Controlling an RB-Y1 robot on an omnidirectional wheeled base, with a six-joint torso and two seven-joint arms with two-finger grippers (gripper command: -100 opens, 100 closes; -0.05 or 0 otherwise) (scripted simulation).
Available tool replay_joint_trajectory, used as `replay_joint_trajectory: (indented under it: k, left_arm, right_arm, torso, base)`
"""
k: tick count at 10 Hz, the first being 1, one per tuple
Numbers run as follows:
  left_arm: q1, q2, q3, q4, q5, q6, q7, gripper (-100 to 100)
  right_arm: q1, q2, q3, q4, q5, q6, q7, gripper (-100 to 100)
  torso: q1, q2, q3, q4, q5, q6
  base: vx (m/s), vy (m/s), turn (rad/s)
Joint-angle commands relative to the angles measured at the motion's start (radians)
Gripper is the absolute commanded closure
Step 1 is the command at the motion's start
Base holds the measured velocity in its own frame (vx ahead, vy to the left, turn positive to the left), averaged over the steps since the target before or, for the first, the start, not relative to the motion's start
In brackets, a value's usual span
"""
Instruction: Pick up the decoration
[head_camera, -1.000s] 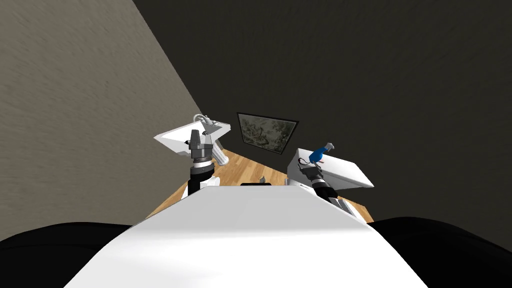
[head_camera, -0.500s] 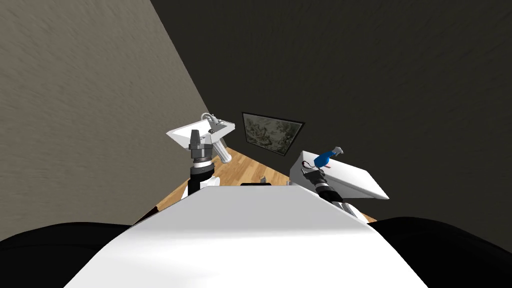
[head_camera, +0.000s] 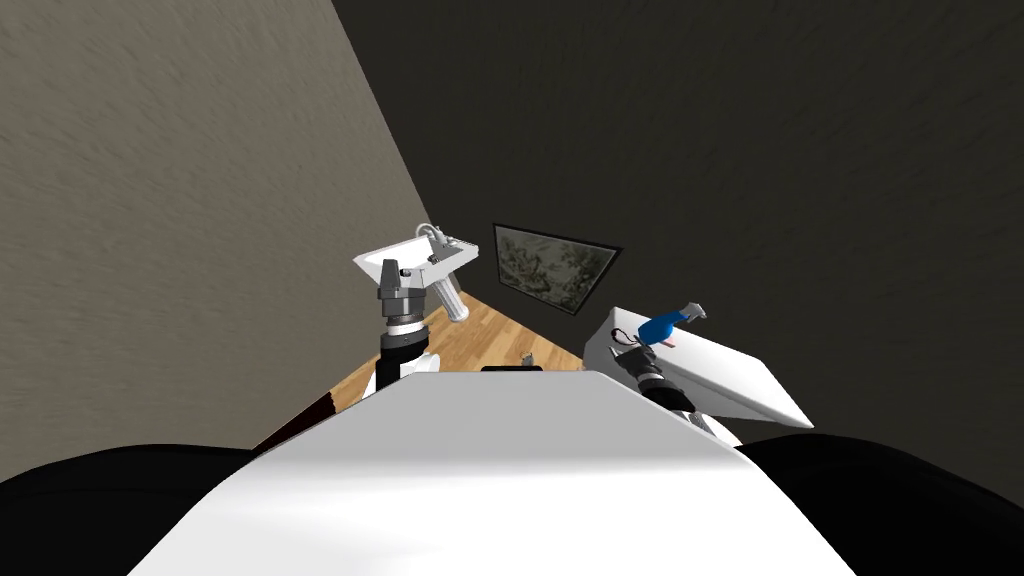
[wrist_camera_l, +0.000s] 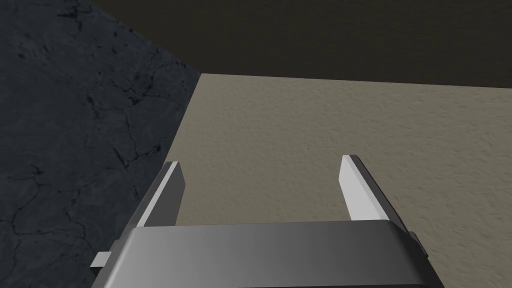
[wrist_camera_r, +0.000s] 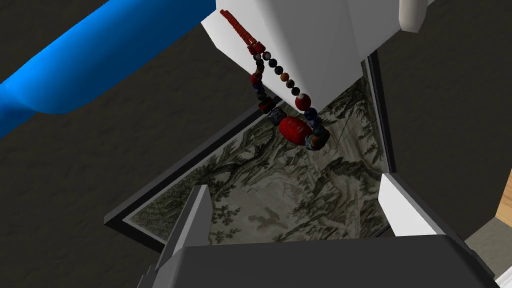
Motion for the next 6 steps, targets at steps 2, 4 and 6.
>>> replay_joint_trajectory:
  k: [2, 4, 6]
  left_arm:
    - [0.0, 0.0, 0.0, 0.0, 0.0, 0.0, 0.0, 0]
    - [0.0, 0.0, 0.0, 0.0, 0.0, 0.0, 0.0, 0]
    - [0.0, 0.0, 0.0, 0.0, 0.0, 0.0, 0.0, 0]
  right_arm:
    - [0.017, -0.015, -0.014, 0.027, 0.038, 0.005, 0.071, -100]
    - [0.023, -0.024, -0.019, 0.042, 0.059, 0.01, 0.104, -100]
    - [0.033, -0.04, -0.027, 0.066, 0.095, 0.018, 0.159, -100]
  torso:
    - [0.0, 0.0, 0.0, 0.0, 0.0, 0.001]
    - [0.001, 0.0, 0.0, 0.0, 0.0, 0.0]
    - [0.001, 0.0, 0.0, 0.0, 0.0, 0.0]
  base:
    - [-0.006, -0.016, 0.105]
    - [-0.005, -0.014, 0.136]
    - [-0.006, -0.011, 0.124]
